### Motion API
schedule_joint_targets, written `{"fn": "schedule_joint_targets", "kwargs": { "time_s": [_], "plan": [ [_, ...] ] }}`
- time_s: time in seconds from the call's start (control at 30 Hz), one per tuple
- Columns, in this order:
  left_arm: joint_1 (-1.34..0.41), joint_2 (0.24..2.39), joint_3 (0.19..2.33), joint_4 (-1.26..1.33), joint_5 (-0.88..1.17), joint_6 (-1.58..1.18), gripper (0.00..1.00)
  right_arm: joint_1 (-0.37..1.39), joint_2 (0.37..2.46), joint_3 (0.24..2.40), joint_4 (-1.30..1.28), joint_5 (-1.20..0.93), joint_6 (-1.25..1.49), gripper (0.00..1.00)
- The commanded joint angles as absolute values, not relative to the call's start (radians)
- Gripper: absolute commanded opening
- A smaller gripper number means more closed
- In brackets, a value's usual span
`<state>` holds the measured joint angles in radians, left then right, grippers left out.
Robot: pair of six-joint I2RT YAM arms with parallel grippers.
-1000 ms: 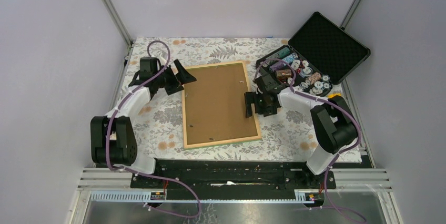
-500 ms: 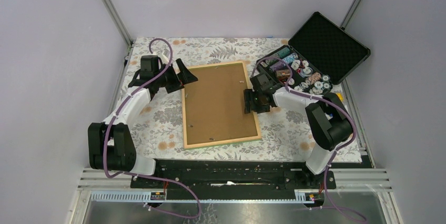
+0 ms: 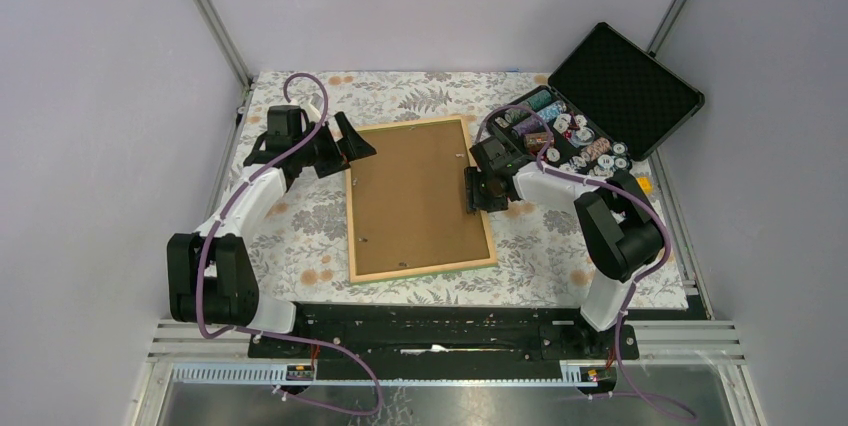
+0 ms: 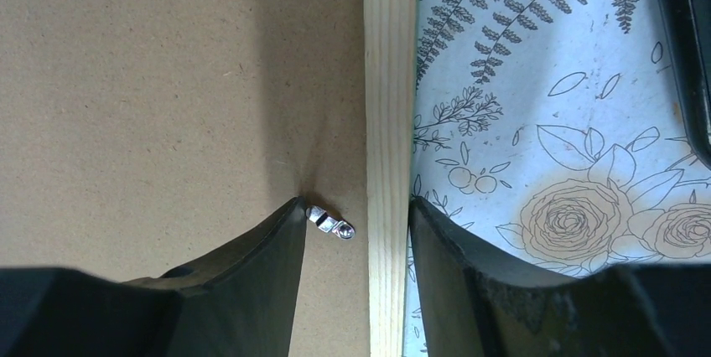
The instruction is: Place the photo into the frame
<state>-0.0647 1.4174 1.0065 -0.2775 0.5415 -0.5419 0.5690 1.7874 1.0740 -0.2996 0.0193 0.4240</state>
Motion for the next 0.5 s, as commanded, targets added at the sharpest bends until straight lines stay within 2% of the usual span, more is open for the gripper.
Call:
{"fn": "schedule_joint_targets", "kwargs": {
  "time_s": [0.0,0.2,0.47],
  "plan": [
    [-0.069,1.404,1.040,-0.250,0.546,-0.524,0.99,0.581,1.791,1.086,-0.300,0.058,0.438,0.54],
    [-0.072,1.407,1.038,-0.249,0.542,-0.523,0.99,0.581,1.820,1.087,-0.282,0.076,0.454,0.37],
    [-0.074,1.407,1.036,-0.250,0.544,-0.524,0.99,0.580,1.826,1.072,-0.252,0.093,0.481,0.23]
  ]
}}
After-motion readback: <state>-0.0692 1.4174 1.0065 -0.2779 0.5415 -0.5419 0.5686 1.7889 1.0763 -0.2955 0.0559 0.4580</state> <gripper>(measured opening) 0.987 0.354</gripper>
